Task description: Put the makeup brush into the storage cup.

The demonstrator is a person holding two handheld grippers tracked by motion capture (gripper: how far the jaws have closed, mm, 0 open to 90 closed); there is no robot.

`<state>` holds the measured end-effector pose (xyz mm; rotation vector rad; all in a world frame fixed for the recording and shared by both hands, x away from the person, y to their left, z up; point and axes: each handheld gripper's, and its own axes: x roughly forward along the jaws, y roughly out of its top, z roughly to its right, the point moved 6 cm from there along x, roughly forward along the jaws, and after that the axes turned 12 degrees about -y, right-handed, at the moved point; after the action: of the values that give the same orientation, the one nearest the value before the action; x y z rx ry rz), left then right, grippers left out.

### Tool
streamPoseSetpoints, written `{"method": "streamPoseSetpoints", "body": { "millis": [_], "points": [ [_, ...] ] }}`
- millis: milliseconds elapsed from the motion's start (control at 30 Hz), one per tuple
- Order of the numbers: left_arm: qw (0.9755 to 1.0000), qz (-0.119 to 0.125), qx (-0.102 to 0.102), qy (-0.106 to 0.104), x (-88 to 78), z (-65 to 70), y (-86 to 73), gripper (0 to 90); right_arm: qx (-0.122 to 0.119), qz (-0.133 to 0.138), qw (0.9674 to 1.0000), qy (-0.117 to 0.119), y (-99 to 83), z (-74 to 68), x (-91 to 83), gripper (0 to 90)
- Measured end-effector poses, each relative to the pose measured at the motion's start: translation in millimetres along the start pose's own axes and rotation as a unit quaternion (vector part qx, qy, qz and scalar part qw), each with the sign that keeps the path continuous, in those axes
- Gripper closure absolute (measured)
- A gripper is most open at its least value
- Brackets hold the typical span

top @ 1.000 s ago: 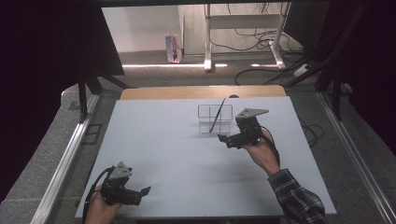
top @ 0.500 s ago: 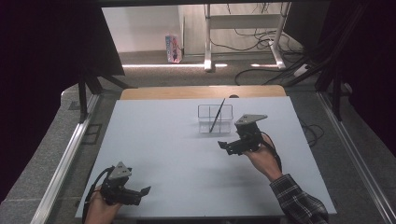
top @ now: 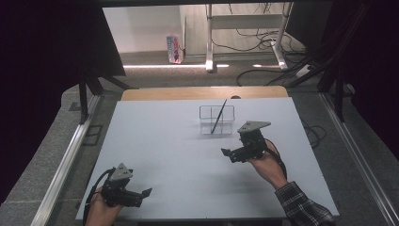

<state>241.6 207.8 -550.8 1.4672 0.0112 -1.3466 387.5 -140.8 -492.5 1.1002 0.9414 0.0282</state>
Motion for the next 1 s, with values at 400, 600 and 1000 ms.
{"method": "streamPoseSetpoints", "body": {
  "millis": [400,600,1000],
  "points": [
    [1.0000,0.001,-0.001,0.000,0.1,0.0,0.0,0.8,-0.011,-0.016,0.9998,-0.006,-12.5,-0.1,-6.7,0.0],
    [1.0000,0.001,-0.001,-0.001,0.1,0.0,0.1,0.8,-0.011,-0.020,0.9997,-0.006,-16.7,1.6,-10.1,0.1],
    [1.0000,0.001,-0.001,-0.001,0.1,0.2,0.1,0.8,-0.003,-0.023,0.9997,-0.004,-26.0,3.2,-17.9,0.0]
  ]
}}
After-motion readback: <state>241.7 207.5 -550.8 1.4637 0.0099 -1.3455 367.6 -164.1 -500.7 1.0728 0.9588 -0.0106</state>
